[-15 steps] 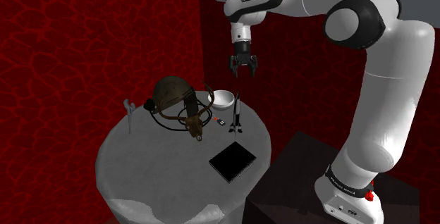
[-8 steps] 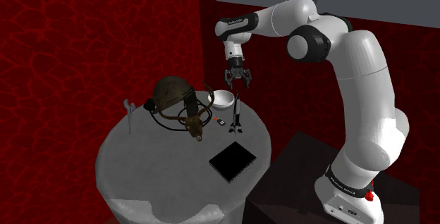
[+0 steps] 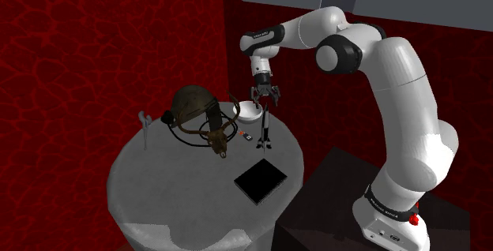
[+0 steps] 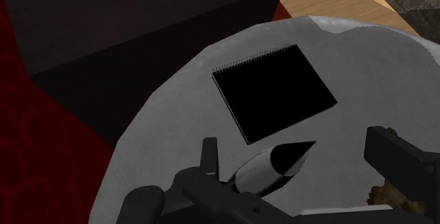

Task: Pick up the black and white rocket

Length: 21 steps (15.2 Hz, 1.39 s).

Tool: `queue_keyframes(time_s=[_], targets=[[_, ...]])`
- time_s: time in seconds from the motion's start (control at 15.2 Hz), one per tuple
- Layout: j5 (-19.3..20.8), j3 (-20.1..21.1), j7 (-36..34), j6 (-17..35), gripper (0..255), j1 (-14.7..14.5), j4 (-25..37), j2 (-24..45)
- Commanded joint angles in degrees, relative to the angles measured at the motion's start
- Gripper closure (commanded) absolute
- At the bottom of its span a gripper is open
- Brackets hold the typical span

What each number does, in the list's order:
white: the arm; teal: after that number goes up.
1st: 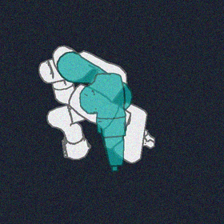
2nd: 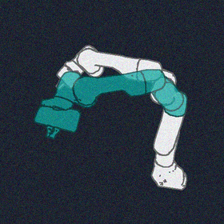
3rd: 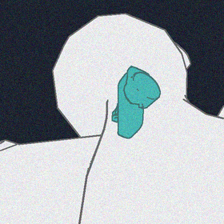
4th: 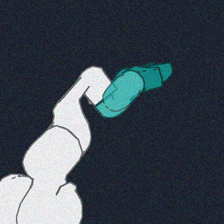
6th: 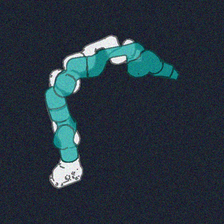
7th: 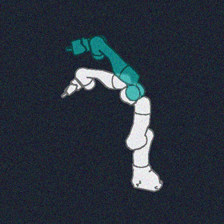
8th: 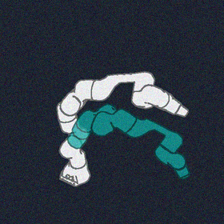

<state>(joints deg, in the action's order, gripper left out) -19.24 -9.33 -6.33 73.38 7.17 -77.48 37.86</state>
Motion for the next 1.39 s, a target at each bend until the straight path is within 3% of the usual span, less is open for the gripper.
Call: queue_keyframes(time_s=[0.0,0.07,0.66,1.32], targets=[[0.03,-0.03,0.17,0.61,0,-0.07,-0.75,-0.15],[0.01,-0.01,0.13,0.54,255,-0.07,-0.6,-0.07],[0.03,-0.03,0.17,0.61,255,-0.07,-0.74,-0.14],[-0.03,-0.06,-1.53,-5.43,255,0.3,3.27,-2.42]])
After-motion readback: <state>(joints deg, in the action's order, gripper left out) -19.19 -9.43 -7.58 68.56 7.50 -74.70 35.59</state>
